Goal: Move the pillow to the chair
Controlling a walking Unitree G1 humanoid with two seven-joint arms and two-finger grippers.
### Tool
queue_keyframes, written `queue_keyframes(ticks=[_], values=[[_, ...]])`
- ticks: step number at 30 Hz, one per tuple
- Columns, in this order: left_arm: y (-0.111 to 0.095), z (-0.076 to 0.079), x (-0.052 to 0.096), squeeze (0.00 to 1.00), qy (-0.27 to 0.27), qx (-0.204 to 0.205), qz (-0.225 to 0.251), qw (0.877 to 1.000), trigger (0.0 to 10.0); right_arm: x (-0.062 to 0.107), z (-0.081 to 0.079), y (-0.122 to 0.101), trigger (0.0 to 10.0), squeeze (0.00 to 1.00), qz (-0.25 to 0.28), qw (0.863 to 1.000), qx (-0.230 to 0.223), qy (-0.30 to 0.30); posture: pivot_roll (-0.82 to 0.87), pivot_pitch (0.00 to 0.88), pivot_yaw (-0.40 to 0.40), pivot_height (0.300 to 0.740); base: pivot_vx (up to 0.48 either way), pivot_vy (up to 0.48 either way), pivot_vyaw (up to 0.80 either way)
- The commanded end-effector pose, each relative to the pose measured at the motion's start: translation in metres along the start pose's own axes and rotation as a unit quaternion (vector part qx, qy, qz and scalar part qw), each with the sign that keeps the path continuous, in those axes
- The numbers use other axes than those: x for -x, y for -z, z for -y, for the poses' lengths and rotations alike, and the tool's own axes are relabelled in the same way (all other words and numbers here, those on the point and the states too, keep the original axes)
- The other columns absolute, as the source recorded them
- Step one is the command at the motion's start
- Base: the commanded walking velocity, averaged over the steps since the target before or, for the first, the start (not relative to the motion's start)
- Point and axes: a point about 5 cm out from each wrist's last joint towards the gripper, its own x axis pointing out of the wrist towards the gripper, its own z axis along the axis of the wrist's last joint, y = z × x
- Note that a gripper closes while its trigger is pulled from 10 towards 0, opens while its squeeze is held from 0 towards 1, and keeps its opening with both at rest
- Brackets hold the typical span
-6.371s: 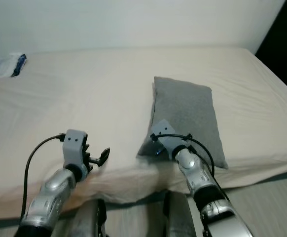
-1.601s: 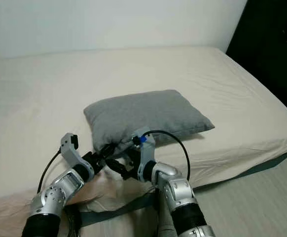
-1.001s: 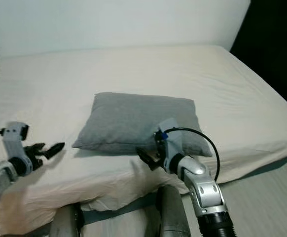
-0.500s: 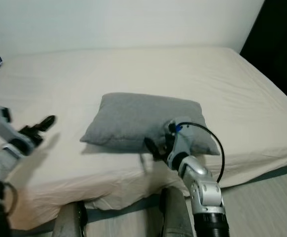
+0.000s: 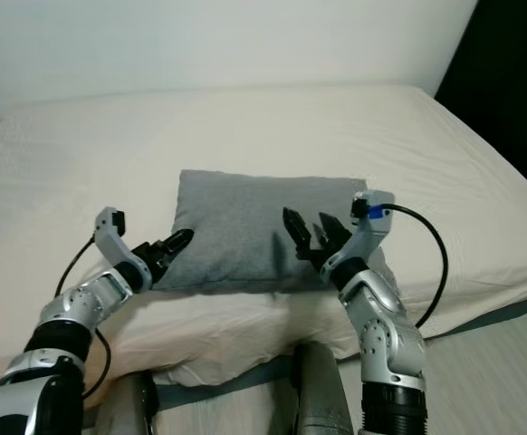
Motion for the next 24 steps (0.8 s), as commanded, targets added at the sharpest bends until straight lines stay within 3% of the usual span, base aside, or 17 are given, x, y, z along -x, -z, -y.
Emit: queue_keyframes(ticks=[1,7,9,10,11,13,16,17,21,24], values=[[0.014,0.004,-0.004,0.0,-0.001,0.016,-0.033,0.999,10.0,0.002,-0.003,0.009,10.0,0.0,-0.026,1.0,0.006,-0.005,0.02,0.087,-0.078,0.547,0.0,0.0,0.0],[0.021,0.006,-0.005,0.0,0.01,0.0,-0.053,0.999,10.0,0.002,-0.006,0.01,10.0,0.0,-0.027,1.0,0.0,-0.015,0.02,0.088,-0.079,0.547,0.0,0.0,0.0],[0.026,0.01,-0.006,0.0,0.036,0.019,-0.064,0.997,10.0,0.002,-0.007,0.009,10.0,0.0,-0.027,0.999,-0.003,-0.018,0.02,0.091,-0.079,0.547,0.0,0.0,0.0],[0.031,0.02,-0.004,0.0,0.092,0.059,-0.08,0.991,10.0,0.002,-0.006,0.01,10.0,0.0,-0.029,0.999,-0.005,-0.017,0.02,0.088,-0.077,0.547,0.0,0.0,0.0],[0.036,0.033,-0.001,0.0,0.159,0.068,-0.1,0.98,10.0,0.002,-0.002,0.012,10.0,0.0,-0.036,0.999,-0.002,-0.006,0.02,0.084,-0.077,0.547,0.0,0.0,0.0],[0.051,0.047,0.004,0.0,0.216,0.052,-0.145,0.964,10.0,0.003,0.005,0.014,10.0,0.0,-0.044,0.999,-0.001,0.015,0.03,0.084,-0.078,0.547,0.0,0.0,0.0],[0.055,0.049,0.004,0.0,0.218,0.04,-0.156,0.963,10.0,0.002,0.006,0.014,10.0,0.0,-0.045,0.999,-0.002,0.02,0.03,0.082,-0.077,0.547,0.0,0.0,0.0],[0.059,0.048,0.0,0.0,0.192,0.034,-0.152,0.969,10.0,0.001,0.007,0.011,10.0,0.0,-0.034,0.999,-0.008,0.026,0.03,0.081,-0.077,0.547,0.0,0.0,0.0],[0.06,0.049,-0.003,0.0,0.175,0.033,-0.141,0.974,10.0,0.0,0.008,0.009,10.0,0.0,-0.027,0.999,-0.012,0.029,0.03,0.081,-0.076,0.547,0.0,0.0,0.0],[0.062,0.05,-0.011,0.0,0.132,0.019,-0.126,0.983,10.0,-0.001,0.009,0.007,10.0,0.0,-0.023,0.999,-0.01,0.034,0.03,0.079,-0.075,0.547,0.0,0.0,0.0]])
